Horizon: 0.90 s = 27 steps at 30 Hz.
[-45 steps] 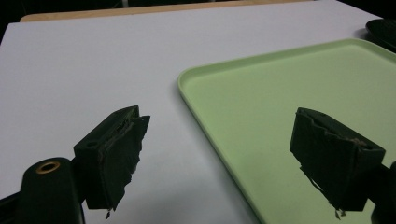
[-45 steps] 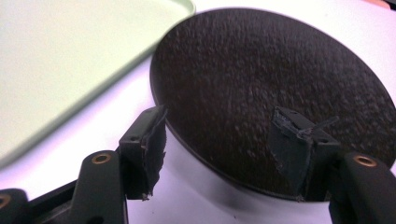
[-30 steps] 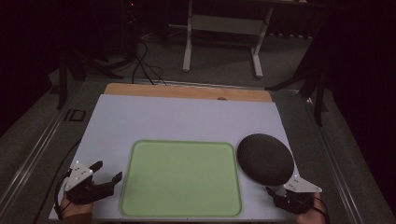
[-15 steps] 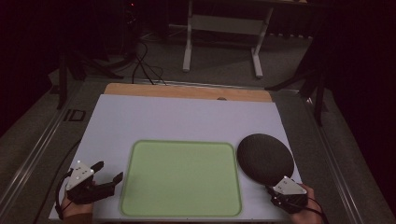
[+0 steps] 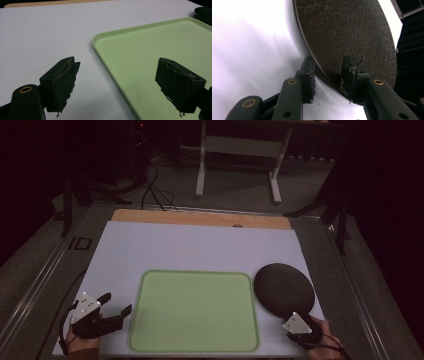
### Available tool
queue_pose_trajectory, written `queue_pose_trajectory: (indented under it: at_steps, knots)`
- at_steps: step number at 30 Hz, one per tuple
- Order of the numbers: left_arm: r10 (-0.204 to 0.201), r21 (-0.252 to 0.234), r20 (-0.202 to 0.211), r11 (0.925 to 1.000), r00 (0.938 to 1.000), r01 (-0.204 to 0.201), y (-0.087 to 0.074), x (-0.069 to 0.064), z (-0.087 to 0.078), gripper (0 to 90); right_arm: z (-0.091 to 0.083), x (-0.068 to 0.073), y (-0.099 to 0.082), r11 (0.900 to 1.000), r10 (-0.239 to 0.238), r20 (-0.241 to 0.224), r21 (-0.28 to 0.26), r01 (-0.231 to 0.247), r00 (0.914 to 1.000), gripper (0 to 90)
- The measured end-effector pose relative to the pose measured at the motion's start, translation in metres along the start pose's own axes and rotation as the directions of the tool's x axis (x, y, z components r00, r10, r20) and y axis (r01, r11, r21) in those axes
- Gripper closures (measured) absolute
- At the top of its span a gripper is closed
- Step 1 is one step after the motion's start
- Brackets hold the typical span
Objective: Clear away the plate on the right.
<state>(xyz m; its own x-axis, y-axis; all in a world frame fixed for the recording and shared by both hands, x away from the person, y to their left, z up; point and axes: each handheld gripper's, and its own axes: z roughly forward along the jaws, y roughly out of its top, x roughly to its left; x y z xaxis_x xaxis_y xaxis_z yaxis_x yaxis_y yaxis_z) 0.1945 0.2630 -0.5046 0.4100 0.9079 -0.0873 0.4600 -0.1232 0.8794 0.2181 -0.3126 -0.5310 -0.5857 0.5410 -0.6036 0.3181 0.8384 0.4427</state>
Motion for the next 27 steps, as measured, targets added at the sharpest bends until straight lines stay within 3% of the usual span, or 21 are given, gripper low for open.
queue_pose_trajectory:
  at_steps: [4, 6, 8, 12, 13, 14, 18, 21, 22, 27]
  knots:
    - [0.0, 0.0, 0.0, 1.0, 1.0, 0.0, 0.0, 0.0, 0.0, 17.0, 0.001, 0.005, 0.002, 0.9976, -0.067, 0.038, 0.016, 0.067, 0.997, 66.7]
    - [0.0, -0.001, 0.001, 1.0, 1.0, 0.0, 0.0, 0.0, 0.0, 17.0, 0.002, 0.008, 0.003, 0.9905, -0.133, 0.071, 0.044, 0.13, 0.9886, 68.9]
    - [-0.001, -0.001, 0.001, 1.0, 1.0, 0.001, 0.0, 0.0, 0.0, 17.0, 0.002, 0.011, 0.005, 0.9845, -0.169, 0.088, 0.061, 0.164, 0.9816, 70.4]
    - [-0.003, 0.0, 0.003, 1.0, 1.0, 0.003, 0.0, 0.0, 0.0, 17.0, 0.005, 0.016, 0.007, 0.9644, -0.256, 0.128, 0.101, 0.244, 0.9581, 72.4]
    - [-0.003, 0.0, 0.003, 1.0, 1.0, 0.003, 0.0, 0.0, 0.0, 17.0, 0.005, 0.016, 0.007, 0.9644, -0.256, 0.128, 0.101, 0.244, 0.9581, 72.4]
    - [-0.003, -0.001, 0.004, 1.0, 1.0, 0.003, 0.0, 0.0, 0.0, 17.0, 0.008, 0.018, 0.007, 0.9535, -0.293, 0.148, 0.117, 0.278, 0.9444, 72.8]
    - [-0.006, 0.0, 0.007, 1.0, 1.0, 0.006, 0.0, 0.001, 0.0, 17.0, 0.011, 0.022, 0.007, 0.9365, -0.344, 0.174, 0.135, 0.323, 0.9229, 73.4]
    - [-0.005, 0.0, 0.008, 1.0, 1.0, 0.005, 0.0, 0.001, 0.0, 17.0, 0.012, 0.022, 0.007, 0.9328, -0.354, 0.179, 0.138, 0.333, 0.918, 73.4]
    - [-0.005, 0.0, 0.008, 1.0, 1.0, 0.005, 0.0, 0.001, 0.0, 17.0, 0.013, 0.023, 0.007, 0.9249, -0.375, 0.188, 0.142, 0.353, 0.9079, 72.7]
    - [-0.007, 0.001, 0.011, 1.0, 0.9999, 0.007, 0.0, 0.001, 0.0, 17.0, 0.016, 0.023, 0.007, 0.9146, -0.4, 0.203, 0.152, 0.375, 0.8938, 72.5]
